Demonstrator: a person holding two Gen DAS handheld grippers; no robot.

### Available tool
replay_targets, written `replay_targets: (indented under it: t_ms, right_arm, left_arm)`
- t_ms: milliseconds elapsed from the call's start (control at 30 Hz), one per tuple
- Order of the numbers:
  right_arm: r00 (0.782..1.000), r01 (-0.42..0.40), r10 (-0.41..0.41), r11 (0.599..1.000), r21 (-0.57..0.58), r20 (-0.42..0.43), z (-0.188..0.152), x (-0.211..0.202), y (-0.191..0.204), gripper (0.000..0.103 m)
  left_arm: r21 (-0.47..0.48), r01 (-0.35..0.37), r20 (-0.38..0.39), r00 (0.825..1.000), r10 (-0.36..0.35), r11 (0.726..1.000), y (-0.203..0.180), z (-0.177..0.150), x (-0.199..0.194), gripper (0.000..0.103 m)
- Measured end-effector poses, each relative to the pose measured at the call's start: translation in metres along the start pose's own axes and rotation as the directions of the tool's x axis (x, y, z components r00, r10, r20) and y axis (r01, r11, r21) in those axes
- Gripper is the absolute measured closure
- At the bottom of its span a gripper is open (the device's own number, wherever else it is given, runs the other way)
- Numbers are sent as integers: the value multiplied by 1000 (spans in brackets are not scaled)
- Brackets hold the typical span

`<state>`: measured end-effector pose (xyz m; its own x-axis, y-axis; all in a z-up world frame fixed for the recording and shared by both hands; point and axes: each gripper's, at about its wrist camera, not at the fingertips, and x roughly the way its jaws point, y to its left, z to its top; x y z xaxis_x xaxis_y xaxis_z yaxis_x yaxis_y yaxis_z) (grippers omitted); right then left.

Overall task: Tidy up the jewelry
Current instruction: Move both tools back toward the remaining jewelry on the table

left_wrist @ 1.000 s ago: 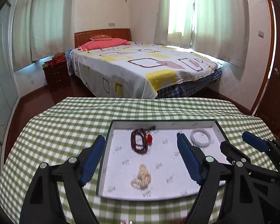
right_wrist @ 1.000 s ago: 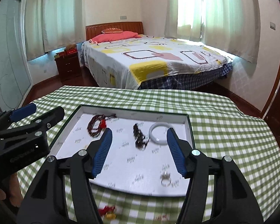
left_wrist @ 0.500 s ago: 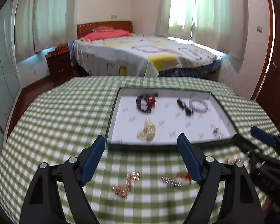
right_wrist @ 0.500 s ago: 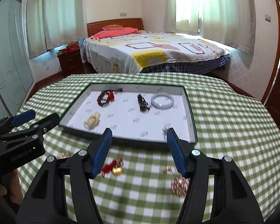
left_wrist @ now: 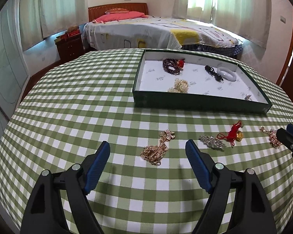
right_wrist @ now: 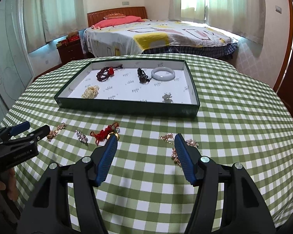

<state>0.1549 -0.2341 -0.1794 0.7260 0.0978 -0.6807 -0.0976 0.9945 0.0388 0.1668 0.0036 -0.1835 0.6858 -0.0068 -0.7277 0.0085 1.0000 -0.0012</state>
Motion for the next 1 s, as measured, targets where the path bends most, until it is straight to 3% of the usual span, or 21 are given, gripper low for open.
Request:
replay_targets:
  t_ms: [133,200,367,467,833,1000]
  right_arm:
    - [1000,-7,7,1000,2,-11,-4,2,1,44]
    - [1000,-9,9,1000,6,-13,-5,4,0,44]
    - [1000,-12,12,1000,19,-18,-6,7,-4,44]
    - [1000,-14,15,1000,26,-20,-6,9,-6,44]
    - [999,-23,24,999,28,-35,-9,15,-4,44]
    - [999,-20,20,1000,22,-38,-10,15,-3,44]
  left_arm:
    - [19,6,-15,1000,-6,1000,1,-2,6,27]
    - [17,9,-36,999,-9,1000,4,-3,12,35]
    - [15,16,-69,997,-15,1000,10,-4,23,37]
    - [15,31,-89,996,-30,999,10,-4,28,43]
    - [62,36,-77,997,-31,997,8,-5,27,54]
    - [81,41,-73,997,-35,996,7,-5,25,73]
